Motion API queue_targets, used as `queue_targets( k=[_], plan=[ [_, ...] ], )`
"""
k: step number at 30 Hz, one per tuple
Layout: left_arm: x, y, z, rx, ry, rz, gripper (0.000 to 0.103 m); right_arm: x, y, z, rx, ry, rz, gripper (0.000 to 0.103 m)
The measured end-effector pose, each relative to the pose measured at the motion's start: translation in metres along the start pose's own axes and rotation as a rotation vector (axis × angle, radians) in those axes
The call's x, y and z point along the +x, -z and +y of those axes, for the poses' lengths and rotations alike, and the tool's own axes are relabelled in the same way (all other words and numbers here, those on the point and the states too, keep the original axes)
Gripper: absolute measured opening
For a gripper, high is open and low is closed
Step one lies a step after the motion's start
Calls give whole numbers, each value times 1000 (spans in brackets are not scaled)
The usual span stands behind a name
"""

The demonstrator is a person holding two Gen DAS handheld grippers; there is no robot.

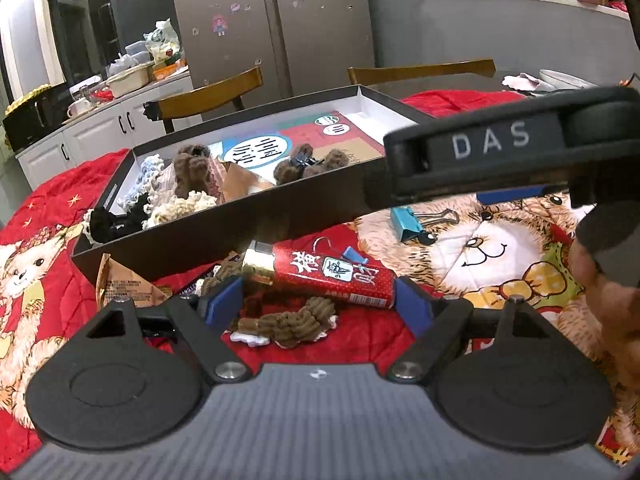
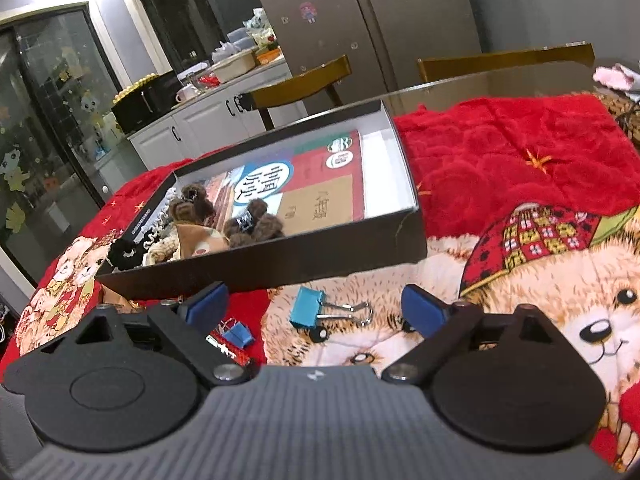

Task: Organize objects
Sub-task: 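Move the left gripper to the red candy stick while the right approaches the blue binder clip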

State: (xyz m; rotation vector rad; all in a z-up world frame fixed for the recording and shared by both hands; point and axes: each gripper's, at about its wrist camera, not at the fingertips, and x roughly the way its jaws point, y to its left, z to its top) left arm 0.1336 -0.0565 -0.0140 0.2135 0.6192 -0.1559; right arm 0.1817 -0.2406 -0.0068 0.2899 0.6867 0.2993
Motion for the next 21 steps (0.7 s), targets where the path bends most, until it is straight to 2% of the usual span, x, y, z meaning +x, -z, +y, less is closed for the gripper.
queue_targets(
  k=[3,12,18,21],
  plan=[
    [0,0,1,1,-4,-4,83,0,2,2,-8,-1,2,96],
    [-3,4,4,-10,-17,-21,65,8,11,12,-78,46,4,90],
    [-8,6,2,-15,-65,-37,67,11,17,22,-152,95,-14,81],
    [-9,6,2,-11,-79,-38,72,12,21,27,-192,134,-28,72]
  ],
)
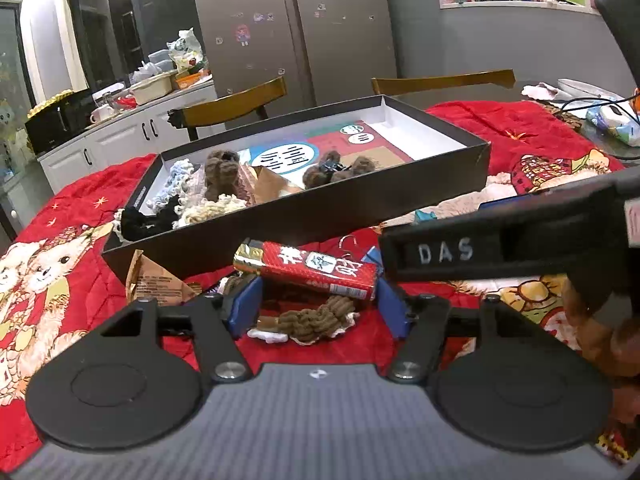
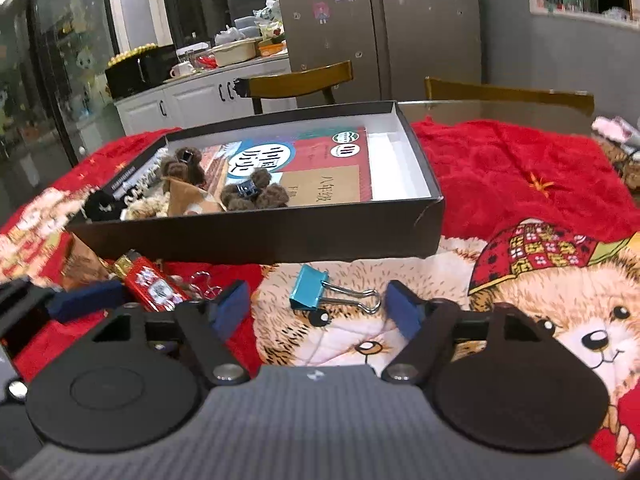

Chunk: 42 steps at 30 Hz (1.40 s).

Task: Organize objects
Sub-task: 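Move the left gripper to the red candy stick while the right approaches the blue binder clip, then close the left gripper on the red candy stick while the right closes on the blue binder clip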

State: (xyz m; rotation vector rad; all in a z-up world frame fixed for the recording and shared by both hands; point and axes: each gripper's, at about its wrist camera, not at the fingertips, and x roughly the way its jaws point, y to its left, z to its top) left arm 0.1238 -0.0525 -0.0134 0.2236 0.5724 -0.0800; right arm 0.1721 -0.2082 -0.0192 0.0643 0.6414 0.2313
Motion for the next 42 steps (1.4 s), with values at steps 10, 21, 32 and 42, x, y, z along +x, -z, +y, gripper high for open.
queue_targets(
  k=[10,21,32,42],
  plan=[
    [-4,-1,0,43,-96,-45,79,-2,0,-5,3,28,-13,53],
    [5,-7,8,25,-115,-46,83,-2,-1,-9,28,9,-13,53],
    [23,-13,21,-49,-49,19,86,-1,-3,-13,45,-3,-16,53],
    [28,-13,24,-69,-20,29,86,-2,-3,-15,55,-20,-18,53]
  ],
)
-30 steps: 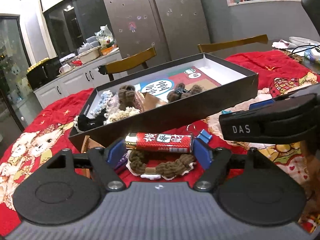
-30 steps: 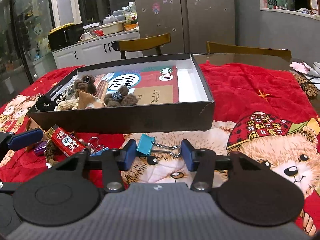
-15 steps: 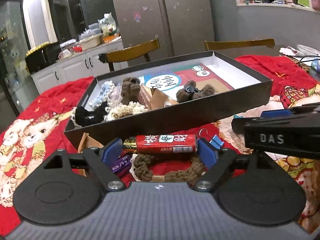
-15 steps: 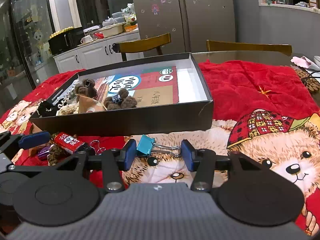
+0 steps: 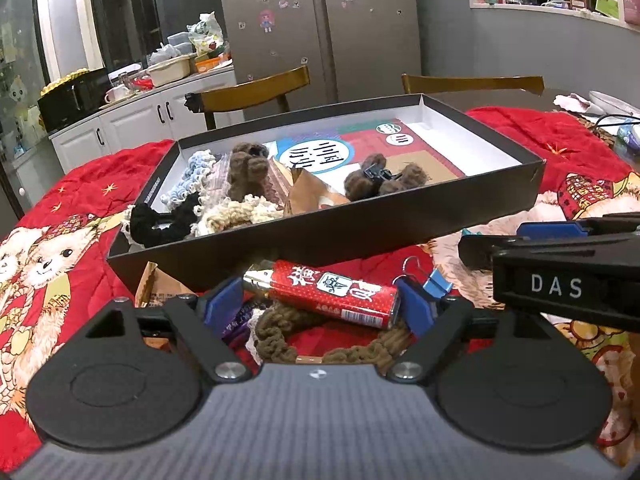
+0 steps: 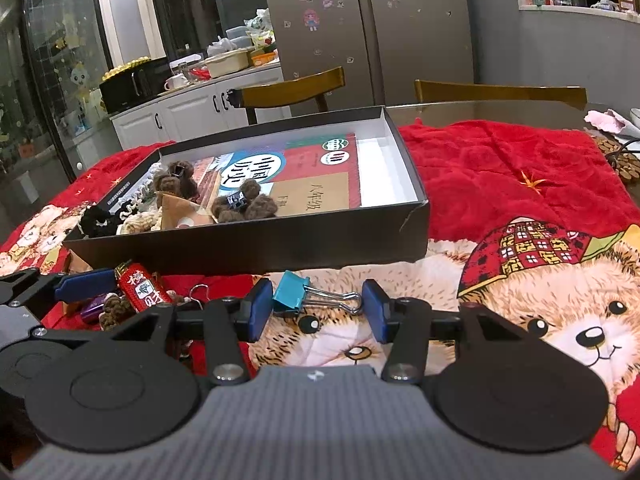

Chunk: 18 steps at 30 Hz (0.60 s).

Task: Organize objects
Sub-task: 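Close the left gripper on the red candy stick while the right closes on the blue binder clip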

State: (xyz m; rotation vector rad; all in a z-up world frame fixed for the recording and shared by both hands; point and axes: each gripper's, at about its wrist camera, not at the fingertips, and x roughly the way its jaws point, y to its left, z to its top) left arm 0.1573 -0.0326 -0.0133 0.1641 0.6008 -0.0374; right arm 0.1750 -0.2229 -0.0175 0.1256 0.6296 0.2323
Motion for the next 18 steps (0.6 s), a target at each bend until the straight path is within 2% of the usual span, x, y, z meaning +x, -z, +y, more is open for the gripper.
queue_targets(
  k=[10,18],
  plan=[
    [-14,4,4,-21,-23,-57,85,-5,-4,-10,78,-46,0,53],
    [-30,2,5,-12,-49,-126,85,-20,-11,-7,83,-87,-68,53]
  ],
)
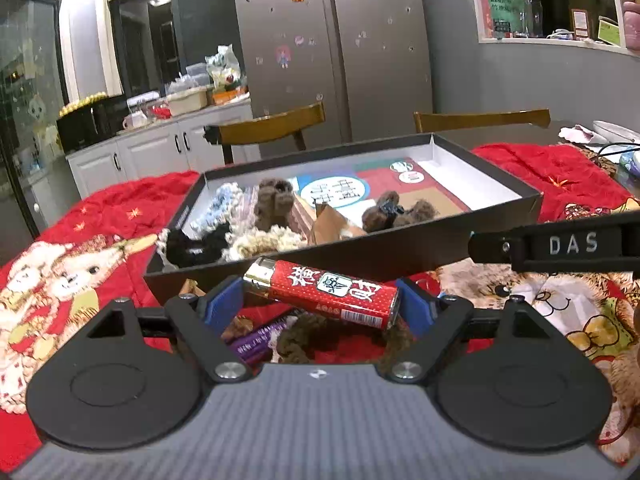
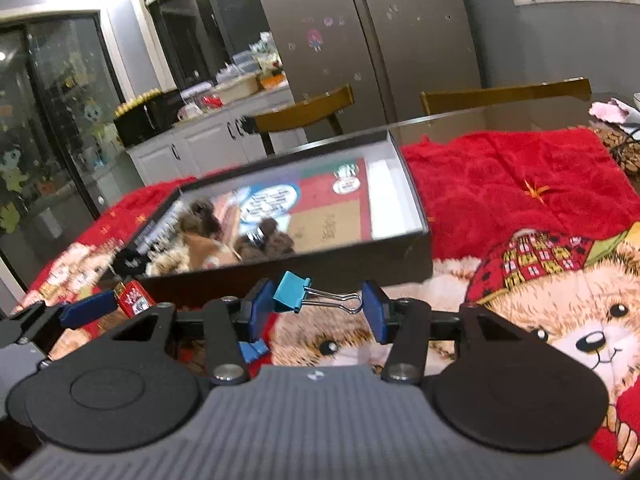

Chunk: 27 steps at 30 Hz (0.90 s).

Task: Organize objects
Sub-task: 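Close the left gripper on the red candy stick while the right closes on the blue binder clip, then carry the red candy stick and blue binder clip over the box and release both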

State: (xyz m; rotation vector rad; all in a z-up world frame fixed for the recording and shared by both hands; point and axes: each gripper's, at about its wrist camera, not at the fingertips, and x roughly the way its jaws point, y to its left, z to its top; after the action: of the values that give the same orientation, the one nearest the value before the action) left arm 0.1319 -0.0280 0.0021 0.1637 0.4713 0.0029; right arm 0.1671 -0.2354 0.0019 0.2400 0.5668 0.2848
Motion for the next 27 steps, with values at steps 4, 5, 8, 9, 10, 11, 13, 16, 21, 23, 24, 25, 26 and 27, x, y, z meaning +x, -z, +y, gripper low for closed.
queue_targets(
  k=[4,5,8,9,10,11,13,16,21,23,24,25,26,27],
  plan=[
    [-12,-7,2,-8,6,-40,85,-12,-9,7,-13,1,-59,53],
    [-14,-10,5,-21,15,-46,85,-14,-11,7,5,-14,-59,53],
    [-20,-22,13,-53,20,-59,85,-22,-26,12,20,-37,-80,53],
    [-22,-27,15,-56,18,-64,85,-25,-32,16,8,-32,-96,53],
    [-23,-31,17,-53,16,-70,85,-28,-37,19,-5,-27,-110,53],
    [-25,-36,20,-51,13,-77,85,-31,-43,22,-16,-28,-122,53],
    [-27,-48,26,-55,7,-93,85,-35,-57,26,-25,-36,-143,53],
    [-26,-69,34,-79,16,-107,86,-36,-78,29,-16,-42,-172,53],
    [-15,-103,47,-130,71,-115,86,-26,-109,33,-24,-36,-203,53],
    [-7,-113,51,-150,95,-106,86,-21,-117,35,-33,-27,-216,53],
    [-2,-119,53,-163,108,-104,86,-17,-121,35,-30,-24,-217,53],
    [3,-123,54,-177,116,-104,86,-13,-125,34,-21,-19,-221,53],
    [8,-127,55,-189,117,-101,86,-9,-128,33,-10,-15,-224,53],
    [15,-132,56,-199,116,-92,86,-4,-132,32,-1,-15,-221,53]
  ],
)
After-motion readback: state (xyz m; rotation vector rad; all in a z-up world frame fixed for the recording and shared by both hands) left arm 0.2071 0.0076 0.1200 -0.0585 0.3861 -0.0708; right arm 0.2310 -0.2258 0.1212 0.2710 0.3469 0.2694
